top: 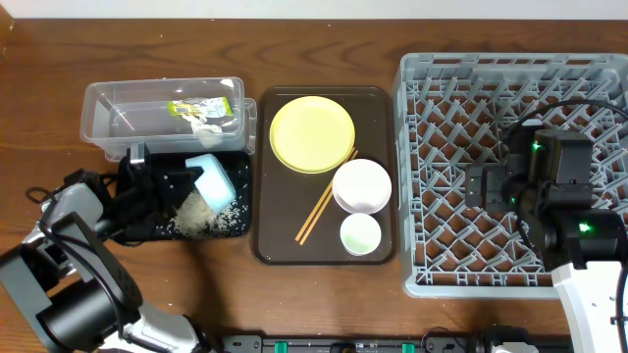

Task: Sort waste into correct bins and load items into the dishwasher rack
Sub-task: 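Tip the blue bowl over the black tray to pour out rice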

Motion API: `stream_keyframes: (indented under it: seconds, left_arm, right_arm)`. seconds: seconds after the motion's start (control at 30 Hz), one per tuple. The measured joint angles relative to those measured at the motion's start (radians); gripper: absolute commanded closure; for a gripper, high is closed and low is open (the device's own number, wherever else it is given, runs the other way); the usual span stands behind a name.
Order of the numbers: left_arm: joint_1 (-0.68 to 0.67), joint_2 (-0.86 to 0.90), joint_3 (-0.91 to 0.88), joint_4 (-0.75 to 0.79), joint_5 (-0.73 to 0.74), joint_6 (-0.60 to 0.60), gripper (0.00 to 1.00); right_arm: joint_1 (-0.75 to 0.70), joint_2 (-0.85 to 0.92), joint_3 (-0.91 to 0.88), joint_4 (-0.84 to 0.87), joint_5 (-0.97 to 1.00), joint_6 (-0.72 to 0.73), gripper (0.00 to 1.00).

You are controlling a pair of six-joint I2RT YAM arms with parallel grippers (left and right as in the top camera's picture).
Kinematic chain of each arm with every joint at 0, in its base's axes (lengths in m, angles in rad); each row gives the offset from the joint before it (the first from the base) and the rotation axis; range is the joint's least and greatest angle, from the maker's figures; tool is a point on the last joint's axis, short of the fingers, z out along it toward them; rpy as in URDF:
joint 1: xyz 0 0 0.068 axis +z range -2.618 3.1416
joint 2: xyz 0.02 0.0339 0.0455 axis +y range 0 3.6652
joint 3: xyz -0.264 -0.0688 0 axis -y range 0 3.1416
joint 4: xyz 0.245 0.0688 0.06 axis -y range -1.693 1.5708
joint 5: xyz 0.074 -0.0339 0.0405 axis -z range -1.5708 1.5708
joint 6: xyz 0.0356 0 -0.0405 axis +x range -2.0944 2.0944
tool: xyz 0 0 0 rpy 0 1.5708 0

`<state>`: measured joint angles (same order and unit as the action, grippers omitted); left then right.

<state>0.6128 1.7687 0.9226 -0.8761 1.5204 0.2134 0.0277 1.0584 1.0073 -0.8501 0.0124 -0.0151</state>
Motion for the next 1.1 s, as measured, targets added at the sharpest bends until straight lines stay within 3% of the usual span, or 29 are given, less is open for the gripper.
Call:
stream_keyframes:
  seconds: [0.23, 0.43, 0.63, 0.83, 1.1]
  left_arm:
    - [0.012, 0.001, 0.000, -0.003, 0.023, -0.176, 0.94]
    - [0.014, 0.001, 0.000, 0.040, 0.026, -0.242, 0.94]
    - [0.015, 0.001, 0.000, 0.147, 0.026, -0.112, 0.94]
    - [0.015, 0.001, 0.000, 0.155, 0.026, 0.054, 0.94]
    - [0.016, 0.001, 0.000, 0.186, 0.026, -0.248, 0.94]
  right_arm:
    - [0.000, 0.000, 0.000, -0.003, 0.000, 0.000, 0.01]
    - [0.000, 0.000, 0.000, -0.006, 0.000, 0.000, 0.01]
    - [0.000, 0.000, 0.000, -0.007, 0.000, 0.000, 0.01]
    - [0.000, 0.000, 0.000, -0.012, 0.000, 0.000, 0.01]
    - [0.000, 0.000, 0.000, -0.018, 0.000, 0.000, 0.01]
